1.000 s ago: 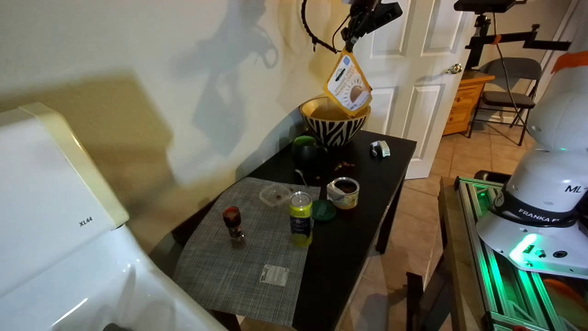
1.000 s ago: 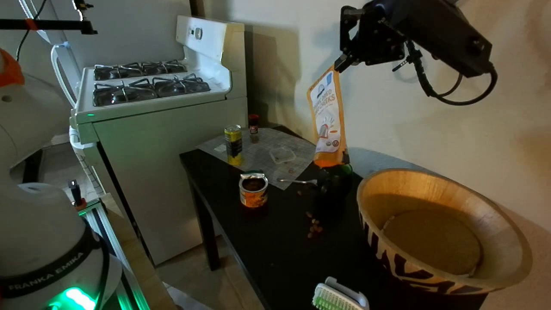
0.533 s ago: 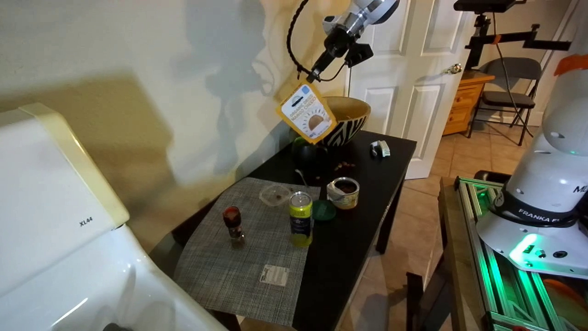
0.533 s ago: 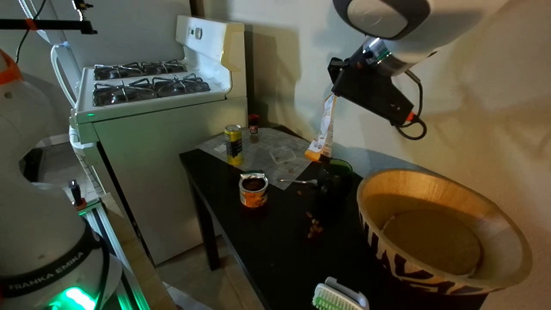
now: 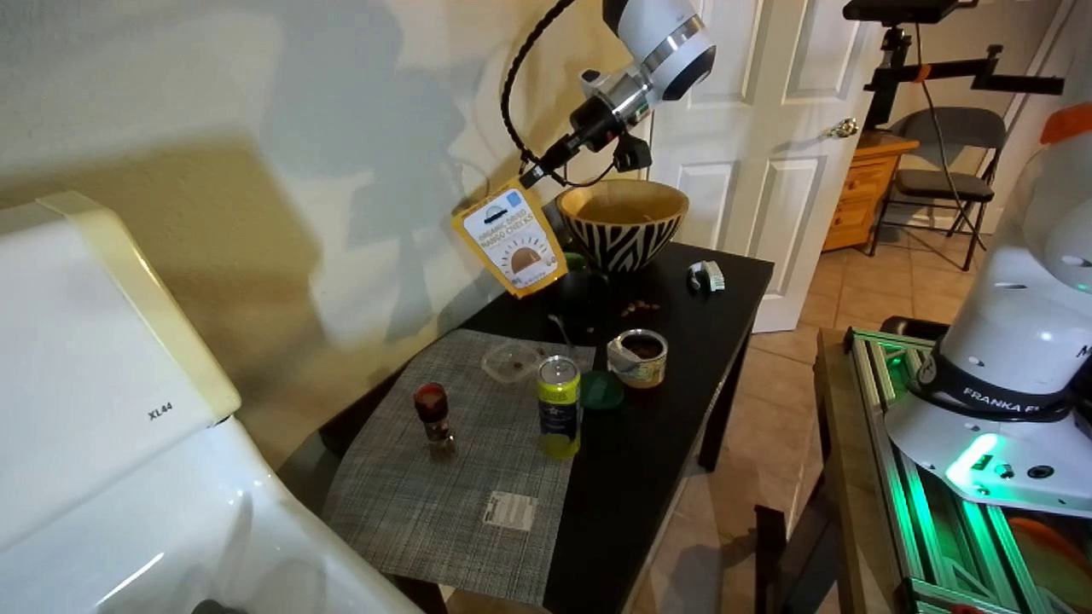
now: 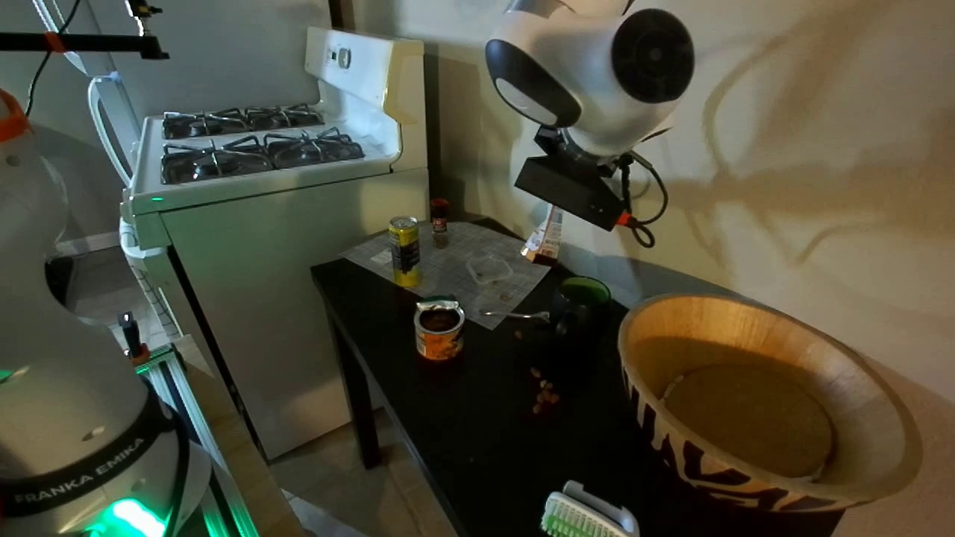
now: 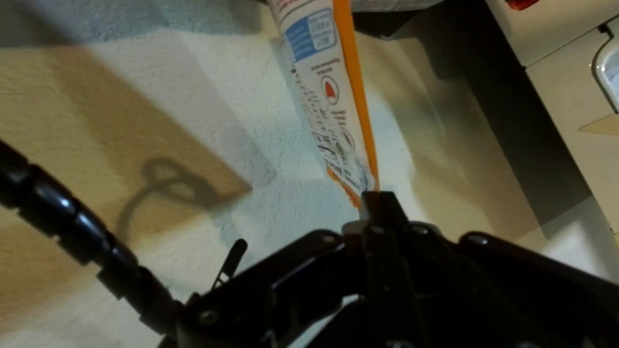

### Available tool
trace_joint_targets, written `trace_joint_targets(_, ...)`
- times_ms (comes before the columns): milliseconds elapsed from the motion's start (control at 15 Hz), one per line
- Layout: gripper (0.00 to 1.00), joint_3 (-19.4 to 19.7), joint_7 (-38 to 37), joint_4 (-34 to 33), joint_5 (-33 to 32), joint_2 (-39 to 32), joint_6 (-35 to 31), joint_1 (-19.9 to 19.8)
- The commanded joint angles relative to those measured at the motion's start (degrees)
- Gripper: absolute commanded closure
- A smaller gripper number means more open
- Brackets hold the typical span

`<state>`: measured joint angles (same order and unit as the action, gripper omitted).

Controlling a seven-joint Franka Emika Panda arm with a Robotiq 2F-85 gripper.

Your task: Remove the orange bag from the dish

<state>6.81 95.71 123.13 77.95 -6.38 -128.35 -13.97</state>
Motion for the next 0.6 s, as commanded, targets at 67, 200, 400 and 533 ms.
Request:
trace_joint_targets(67, 0.71, -0.1, 9.2, 7.1, 8.2, 2.3, -7.0, 3.7)
trace_joint_targets(200, 0.57, 0.5, 12.2, 8.3, 10.8, 3.0, -8.6, 4.0)
trace_joint_targets(400, 0.35, 1.8, 13.2, 9.8, 12.9, 5.6, -8.4, 3.2)
trace_joint_targets(533, 0.19, 3.2, 11.4, 9.9, 11.8, 8.0, -6.8, 2.4)
